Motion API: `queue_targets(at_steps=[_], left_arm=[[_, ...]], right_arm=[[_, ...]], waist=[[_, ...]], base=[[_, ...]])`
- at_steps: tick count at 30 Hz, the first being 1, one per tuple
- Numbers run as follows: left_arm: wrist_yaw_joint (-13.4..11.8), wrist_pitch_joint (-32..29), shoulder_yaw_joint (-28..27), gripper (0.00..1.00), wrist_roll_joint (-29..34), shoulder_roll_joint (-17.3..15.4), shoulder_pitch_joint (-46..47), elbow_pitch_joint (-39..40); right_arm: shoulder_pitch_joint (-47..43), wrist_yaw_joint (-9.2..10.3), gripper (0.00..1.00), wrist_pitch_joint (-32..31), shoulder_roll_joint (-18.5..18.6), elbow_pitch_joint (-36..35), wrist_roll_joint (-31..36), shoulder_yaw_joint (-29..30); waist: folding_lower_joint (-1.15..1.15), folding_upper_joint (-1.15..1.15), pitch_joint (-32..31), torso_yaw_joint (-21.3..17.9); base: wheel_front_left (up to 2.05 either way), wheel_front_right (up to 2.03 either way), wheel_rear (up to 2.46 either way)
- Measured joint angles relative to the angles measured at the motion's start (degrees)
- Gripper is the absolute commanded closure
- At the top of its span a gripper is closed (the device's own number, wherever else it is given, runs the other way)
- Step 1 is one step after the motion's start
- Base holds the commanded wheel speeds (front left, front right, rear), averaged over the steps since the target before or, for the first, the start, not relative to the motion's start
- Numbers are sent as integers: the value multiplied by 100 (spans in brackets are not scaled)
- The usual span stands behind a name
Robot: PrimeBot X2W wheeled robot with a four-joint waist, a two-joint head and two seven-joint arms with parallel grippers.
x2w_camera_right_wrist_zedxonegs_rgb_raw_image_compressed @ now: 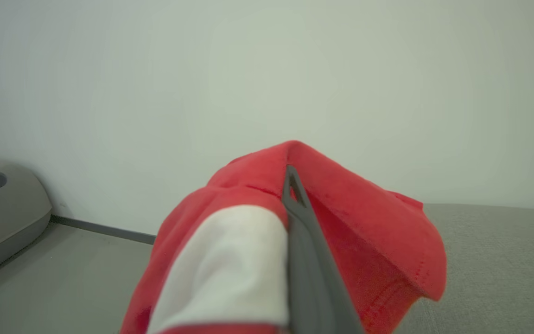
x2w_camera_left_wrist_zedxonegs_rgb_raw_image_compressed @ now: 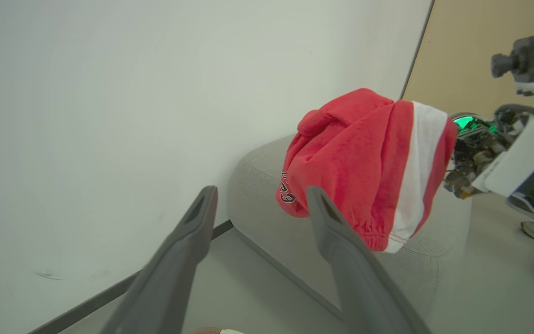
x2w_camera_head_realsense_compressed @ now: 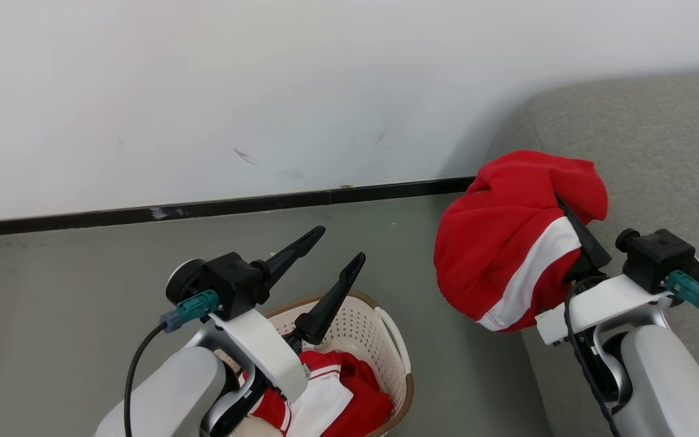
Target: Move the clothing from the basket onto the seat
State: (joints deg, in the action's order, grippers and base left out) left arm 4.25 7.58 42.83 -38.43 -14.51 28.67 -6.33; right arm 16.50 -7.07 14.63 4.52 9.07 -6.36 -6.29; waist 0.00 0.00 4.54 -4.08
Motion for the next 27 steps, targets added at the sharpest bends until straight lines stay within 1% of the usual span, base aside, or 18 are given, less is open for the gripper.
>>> queue_targets(at_steps=[19,27], left_arm=[[44,59,76,0,125,-119,-102,103],[35,82,67,0,158,-157,-121,157]], right_arm=[[-452,0,100,0,-54,-701,98,556],[-588,0,100,0,-68,-859,97,641]], waist=[[0,0,77,-753],[0,0,122,-1064]], base=[[0,0,0],[0,0,0]])
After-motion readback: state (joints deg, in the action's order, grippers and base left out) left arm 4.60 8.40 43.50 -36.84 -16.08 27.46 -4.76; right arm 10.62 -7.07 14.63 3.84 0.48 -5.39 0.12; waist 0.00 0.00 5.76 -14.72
